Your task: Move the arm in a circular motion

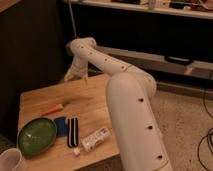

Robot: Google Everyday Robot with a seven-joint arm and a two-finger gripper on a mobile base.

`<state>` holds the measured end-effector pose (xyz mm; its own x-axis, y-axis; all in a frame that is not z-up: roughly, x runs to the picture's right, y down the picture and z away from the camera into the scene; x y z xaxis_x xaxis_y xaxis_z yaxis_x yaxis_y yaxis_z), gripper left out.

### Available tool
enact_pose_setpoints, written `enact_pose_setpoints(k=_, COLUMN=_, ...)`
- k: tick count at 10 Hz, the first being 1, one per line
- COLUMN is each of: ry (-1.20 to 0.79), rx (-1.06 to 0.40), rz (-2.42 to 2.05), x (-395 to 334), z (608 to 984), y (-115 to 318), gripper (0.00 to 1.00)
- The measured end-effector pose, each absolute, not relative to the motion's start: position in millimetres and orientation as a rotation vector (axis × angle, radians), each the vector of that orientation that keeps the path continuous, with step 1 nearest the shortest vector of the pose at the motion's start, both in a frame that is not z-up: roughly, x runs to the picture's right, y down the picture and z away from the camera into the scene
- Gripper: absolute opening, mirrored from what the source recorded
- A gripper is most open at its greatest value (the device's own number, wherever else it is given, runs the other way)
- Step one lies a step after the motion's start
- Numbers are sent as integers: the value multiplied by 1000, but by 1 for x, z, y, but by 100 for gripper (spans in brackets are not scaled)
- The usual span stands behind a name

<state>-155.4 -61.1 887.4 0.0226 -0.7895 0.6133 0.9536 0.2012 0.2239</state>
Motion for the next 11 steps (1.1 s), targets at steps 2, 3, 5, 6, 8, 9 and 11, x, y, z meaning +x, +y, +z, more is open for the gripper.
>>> enact_pose_setpoints(k=2, ry=-674, rx=-310, rz=-1311, x=-111, z=893, y=-58, gripper=74)
enact_pose_setpoints(k=3, ry=-658, rx=-318, rz=-1289, x=-93, z=892, y=-55, gripper=74)
enact_pose_setpoints(k=5, ry=-605, rx=-344, rz=-1220, x=-35, z=885, y=-41, gripper=74)
enact_pose_setpoints(k=6, ry=-585, rx=-357, rz=-1190, x=-11, z=881, y=-32, gripper=74)
enact_pose_setpoints(k=8, ry=-555, rx=-373, rz=-1127, x=37, z=869, y=-7, gripper=74)
enact_pose_setpoints(k=9, ry=-550, rx=-374, rz=-1104, x=55, z=862, y=7, gripper=74)
enact_pose_setpoints(k=11, ry=-558, rx=-360, rz=-1083, x=83, z=838, y=47, gripper=74)
